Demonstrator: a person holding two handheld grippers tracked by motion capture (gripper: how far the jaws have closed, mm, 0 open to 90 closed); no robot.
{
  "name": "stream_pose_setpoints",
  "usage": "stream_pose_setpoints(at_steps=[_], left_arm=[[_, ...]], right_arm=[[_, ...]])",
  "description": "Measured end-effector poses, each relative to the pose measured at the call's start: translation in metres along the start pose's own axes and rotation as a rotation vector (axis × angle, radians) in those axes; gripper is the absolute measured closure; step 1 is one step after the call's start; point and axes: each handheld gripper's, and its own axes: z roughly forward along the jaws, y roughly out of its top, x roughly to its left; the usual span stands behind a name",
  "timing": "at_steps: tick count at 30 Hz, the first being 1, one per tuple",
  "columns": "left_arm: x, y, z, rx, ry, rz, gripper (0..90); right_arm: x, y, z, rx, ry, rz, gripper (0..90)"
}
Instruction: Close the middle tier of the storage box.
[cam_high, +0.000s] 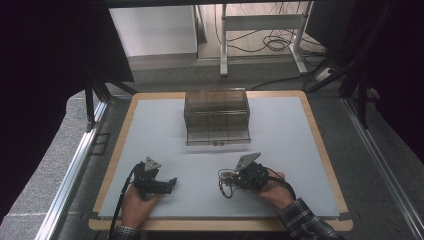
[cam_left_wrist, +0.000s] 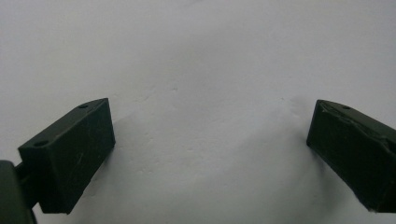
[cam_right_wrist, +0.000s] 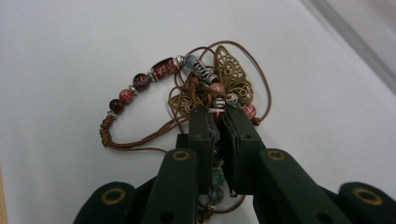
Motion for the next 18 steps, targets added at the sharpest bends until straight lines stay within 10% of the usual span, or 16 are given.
stream_pose_setpoints(at_steps=[18], left_arm=[[0.000,0.000,0.000,0.000,0.000,0.000,1.3]], right_arm=[[-0.004,0.007,-0.022,-0.125,-0.057,-0.018,81.5]])
